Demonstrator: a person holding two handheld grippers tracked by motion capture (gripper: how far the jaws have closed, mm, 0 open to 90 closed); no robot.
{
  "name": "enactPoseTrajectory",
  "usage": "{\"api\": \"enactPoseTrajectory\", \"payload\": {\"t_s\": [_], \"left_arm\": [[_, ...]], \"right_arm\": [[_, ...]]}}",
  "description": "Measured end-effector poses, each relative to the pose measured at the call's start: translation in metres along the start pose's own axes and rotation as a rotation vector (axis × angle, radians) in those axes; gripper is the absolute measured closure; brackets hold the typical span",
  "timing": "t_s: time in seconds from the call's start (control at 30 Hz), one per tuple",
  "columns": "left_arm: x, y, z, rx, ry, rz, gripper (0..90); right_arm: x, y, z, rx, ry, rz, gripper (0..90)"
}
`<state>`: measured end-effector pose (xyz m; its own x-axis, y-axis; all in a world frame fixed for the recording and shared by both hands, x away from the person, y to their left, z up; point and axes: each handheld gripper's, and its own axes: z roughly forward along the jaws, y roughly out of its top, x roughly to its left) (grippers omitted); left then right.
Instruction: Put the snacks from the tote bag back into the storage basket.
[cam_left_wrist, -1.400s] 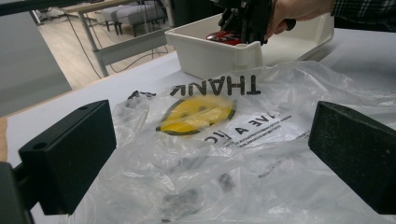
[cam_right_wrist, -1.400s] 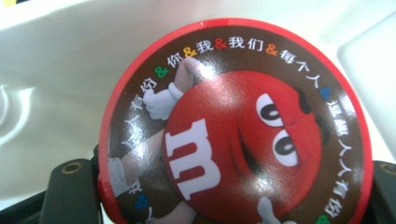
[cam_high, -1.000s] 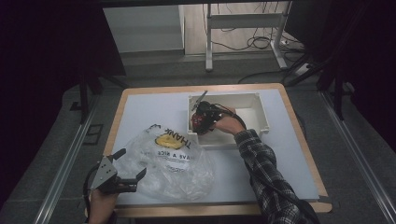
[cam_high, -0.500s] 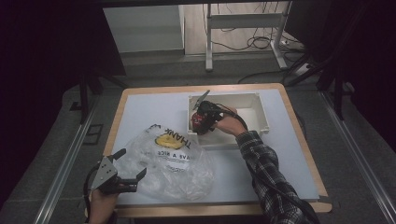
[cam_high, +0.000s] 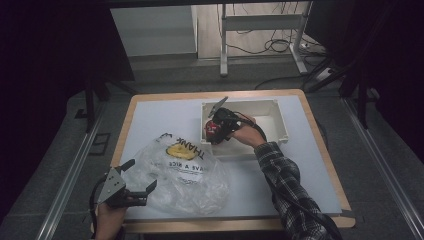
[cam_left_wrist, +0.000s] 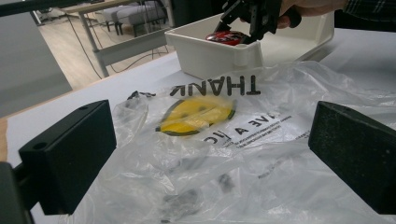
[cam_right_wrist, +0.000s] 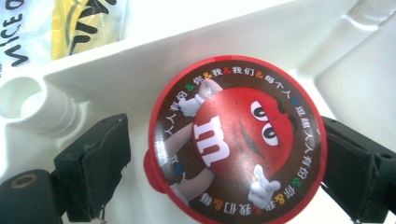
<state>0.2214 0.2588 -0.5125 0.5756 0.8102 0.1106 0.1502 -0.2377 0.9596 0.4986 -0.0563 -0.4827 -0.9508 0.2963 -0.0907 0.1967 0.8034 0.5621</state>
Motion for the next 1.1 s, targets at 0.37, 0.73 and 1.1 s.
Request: {"api": "enactPoseTrajectory", "payload": {"t_s": [0.37,0.73,1.1], "left_arm": [[-0.001,0.0,0.0,0.002,0.0,0.001,0.8],[-0.001,0.0,0.001,0.004,0.002,0.003,0.7],[-0.001,0.0,0.001,0.007,0.002,0.005,0.7]], "right_arm": [[0.004,-0.007,-0.005,-0.052,-0.013,-0.007,8.6],[0.006,-0.015,-0.009,-0.098,-0.021,0.011,8.0],[0.005,-0.023,-0.011,-0.141,-0.027,0.061,4.9]]}}
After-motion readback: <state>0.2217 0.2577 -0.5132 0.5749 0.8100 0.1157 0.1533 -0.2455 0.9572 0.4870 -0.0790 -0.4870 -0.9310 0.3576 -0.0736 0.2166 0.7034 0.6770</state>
